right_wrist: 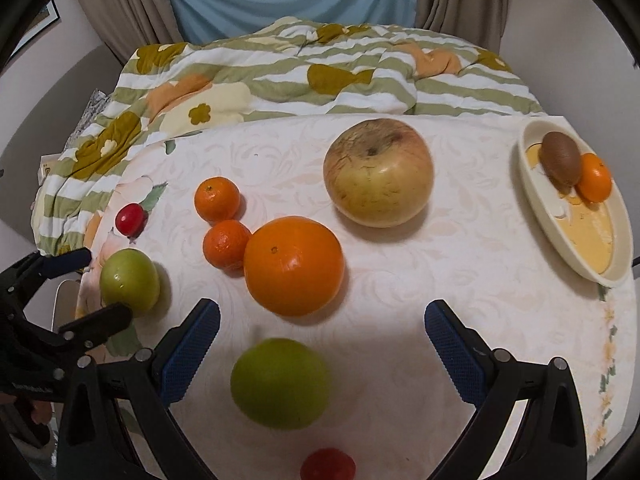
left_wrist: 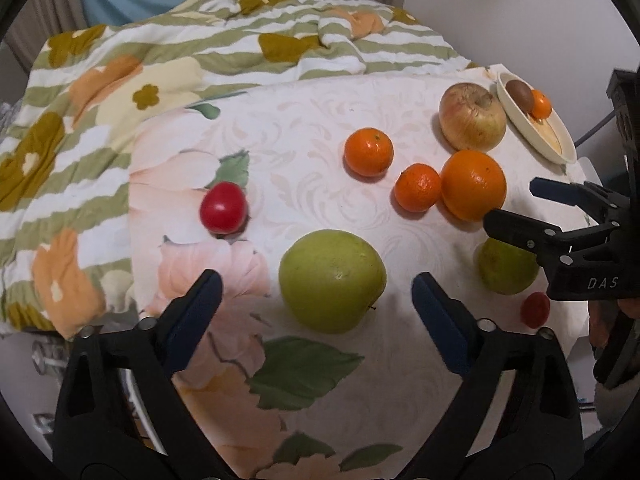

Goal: Organize fruits
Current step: 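Grasp the green apple with the left tool while the right tool grasps another orange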

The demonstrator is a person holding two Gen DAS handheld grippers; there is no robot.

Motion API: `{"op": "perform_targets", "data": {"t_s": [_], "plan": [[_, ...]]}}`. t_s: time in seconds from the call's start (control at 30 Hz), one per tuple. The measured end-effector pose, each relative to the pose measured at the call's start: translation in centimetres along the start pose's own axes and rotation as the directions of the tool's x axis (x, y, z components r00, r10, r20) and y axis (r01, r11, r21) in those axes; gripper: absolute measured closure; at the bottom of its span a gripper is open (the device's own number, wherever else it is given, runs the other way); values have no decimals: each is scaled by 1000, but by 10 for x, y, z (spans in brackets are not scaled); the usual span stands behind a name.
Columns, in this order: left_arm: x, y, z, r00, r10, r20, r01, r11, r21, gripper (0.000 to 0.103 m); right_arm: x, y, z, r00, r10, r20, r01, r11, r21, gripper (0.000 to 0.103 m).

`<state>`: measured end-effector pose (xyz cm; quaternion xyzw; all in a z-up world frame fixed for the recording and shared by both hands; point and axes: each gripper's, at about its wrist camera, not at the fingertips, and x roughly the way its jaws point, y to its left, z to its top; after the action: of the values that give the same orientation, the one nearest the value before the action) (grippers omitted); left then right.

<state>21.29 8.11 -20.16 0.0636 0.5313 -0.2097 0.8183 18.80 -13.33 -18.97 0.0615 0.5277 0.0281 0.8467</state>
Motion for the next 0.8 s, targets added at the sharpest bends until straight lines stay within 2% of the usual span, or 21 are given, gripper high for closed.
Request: {"op": "perform_targets", "data": {"t_s": [0.27,0.33,0.4,0.5,0.57,0.7,0.8], "plan": [[15,-14,1,1000,13,-18,-12,999,49,23,13,2,6,1000,2,-13,-2,1000,-28,3],[17,-14,1,1000,17,-26,-15,999,51,34,15,2,8,1000,6,-16,-6,1000,-30,3],[19,-13,1,999,29,-33,-27,998,48,38,17,3,9,1000,10,-20,-11,999,-36,3],[18,-11,0,999,18,-35,-17,999,37,38,20,6,10,999,19,-27,-20,999,-41,10],[18,-13,0,999,27,-39,-25,999,46,38,23,7,10,999,32,-40,-33,999,-40,20],[17,-15,-2,999,37,-39,-35,998,54,38,29,9,11,998,30,-55,-33,998,-49,27],[16,-12,-3,999,24,-42,-23,999,36,38,30,12,12,998,23,-53,-26,998,-62,28]]}}
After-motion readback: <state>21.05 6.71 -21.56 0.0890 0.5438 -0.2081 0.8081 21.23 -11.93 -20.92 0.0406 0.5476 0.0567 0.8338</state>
